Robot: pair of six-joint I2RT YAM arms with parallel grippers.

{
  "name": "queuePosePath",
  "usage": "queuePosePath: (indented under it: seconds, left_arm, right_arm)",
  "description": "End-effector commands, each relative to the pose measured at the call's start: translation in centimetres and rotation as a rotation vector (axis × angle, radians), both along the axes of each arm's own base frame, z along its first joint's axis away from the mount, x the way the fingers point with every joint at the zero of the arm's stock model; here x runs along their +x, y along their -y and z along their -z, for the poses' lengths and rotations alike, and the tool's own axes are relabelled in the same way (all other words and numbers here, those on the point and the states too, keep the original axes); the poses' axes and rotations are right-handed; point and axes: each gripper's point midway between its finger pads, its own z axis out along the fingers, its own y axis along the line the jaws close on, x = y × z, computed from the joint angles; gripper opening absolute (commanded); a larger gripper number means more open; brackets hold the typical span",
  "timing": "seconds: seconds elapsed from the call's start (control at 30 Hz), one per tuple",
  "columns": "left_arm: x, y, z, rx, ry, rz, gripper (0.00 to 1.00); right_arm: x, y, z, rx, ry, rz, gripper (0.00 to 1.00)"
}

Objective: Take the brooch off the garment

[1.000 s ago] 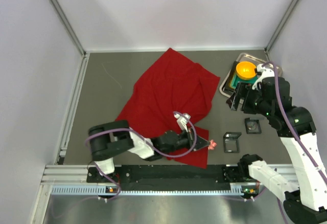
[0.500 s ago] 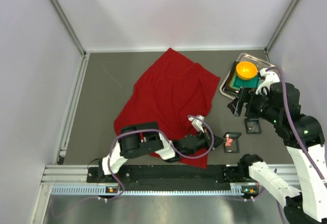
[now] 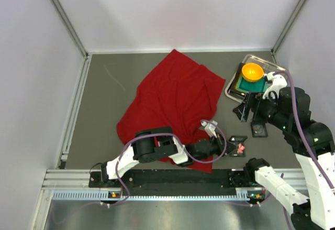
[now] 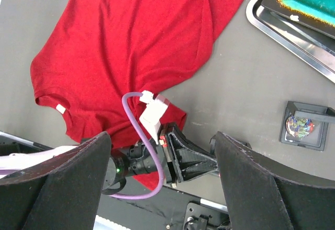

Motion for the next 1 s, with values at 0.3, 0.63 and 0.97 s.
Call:
queuePosePath:
  seconds: [0.3,0.63,0.97]
  left_arm:
    - [0.4,0.8,0.4,-0.022,-0.073,-0.015,0.0]
    - [0.7,0.7,1.0,-0.004,-0.092,-0.028,0.01]
    - [0.5,0.4,0.1,0.032,-0.063,-0.015,0.2]
  right_arm:
    - [-0.6,-0.1,-0.7,0.0,0.036,-0.029,0.8]
    - [-0.7,-0.3,-0.6,0.007,0.033,-0.044,0.8]
    - [-0.9,-0.7,-0.2,0.027,0.021,-0.06,0.8]
